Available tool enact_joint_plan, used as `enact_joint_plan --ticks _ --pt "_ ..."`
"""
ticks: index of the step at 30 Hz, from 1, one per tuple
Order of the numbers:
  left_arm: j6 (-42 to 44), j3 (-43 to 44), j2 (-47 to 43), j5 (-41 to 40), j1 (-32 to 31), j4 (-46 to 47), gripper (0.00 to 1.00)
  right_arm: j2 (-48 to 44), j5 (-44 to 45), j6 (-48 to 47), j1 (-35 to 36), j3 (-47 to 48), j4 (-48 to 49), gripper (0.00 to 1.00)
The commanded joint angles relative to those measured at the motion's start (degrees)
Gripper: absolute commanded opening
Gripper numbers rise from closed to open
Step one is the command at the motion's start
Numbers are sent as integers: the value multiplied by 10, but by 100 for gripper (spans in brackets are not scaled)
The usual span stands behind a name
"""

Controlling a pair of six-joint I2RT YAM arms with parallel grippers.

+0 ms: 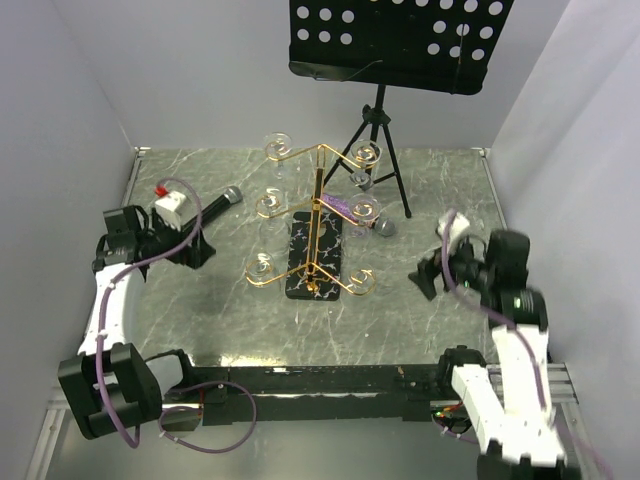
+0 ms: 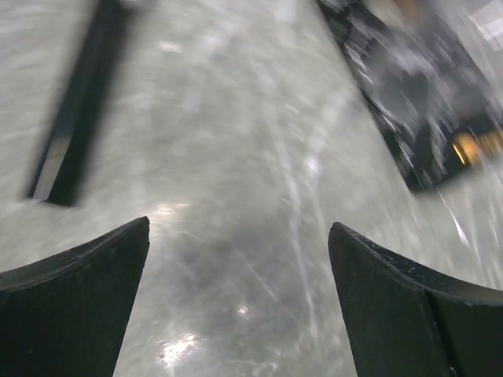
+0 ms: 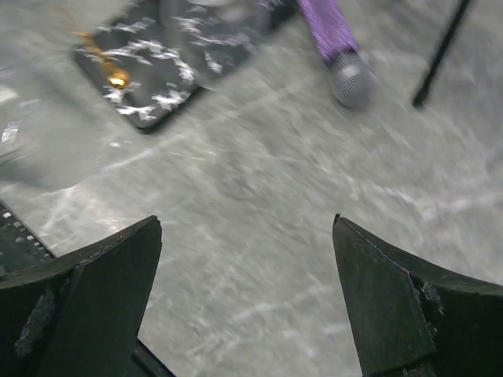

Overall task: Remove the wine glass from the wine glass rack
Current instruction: Adjust the wine rack at the center of the board.

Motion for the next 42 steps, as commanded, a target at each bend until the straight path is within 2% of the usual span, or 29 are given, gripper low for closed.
enact_joint_plan --ticks 1,3,6,8,11,14,17,20,22,25,29,30,32,34,36,38,42 --pt "-179 46 5 -124 3 109 100 -91 -135 -30 2 -81 31 95" --pt "-150 70 19 -103 3 78 100 -102 -142 -47 4 -103 34 95" --pt "-127 85 41 -119 2 72 100 -91 -64 -7 3 -126 99 95" --pt "-122 86 55 -128 2 83 100 -83 -54 18 2 -143 149 95" --pt "-116 101 74 -98 2 75 100 -36 -46 55 3 -144 206 95" --pt "-109 101 74 -79 2 44 100 25 -42 41 3 -123 193 92" --pt "-96 67 47 -64 3 17 100 26 -58 -30 8 -118 181 89" --pt "-119 26 -8 -69 3 40 100 12 -35 -104 26 -108 142 90" --pt "-154 26 -42 -79 3 66 100 18 -23 -116 25 -71 104 91" --pt "-199 79 -79 -84 4 90 100 35 -22 -101 27 6 52 90" --pt "-204 216 -68 55 -3 45 100 62 -4 -38 43 110 52 90" --pt "-201 252 -57 93 -8 21 100 75 2 -29 66 148 54 90" --pt "-167 314 -29 144 -45 -54 100 106 15 -19 95 198 60 89" --pt "-86 379 2 147 -110 -150 99 148 42 -11 132 237 73 89" --pt "-41 437 28 138 -180 -223 99 189 68 -6 169 277 77 89" --pt "16 475 56 131 -232 -299 99 232 99 6 198 315 80 89" --pt "149 505 86 94 -308 -413 98 293 114 51 200 371 123 89"
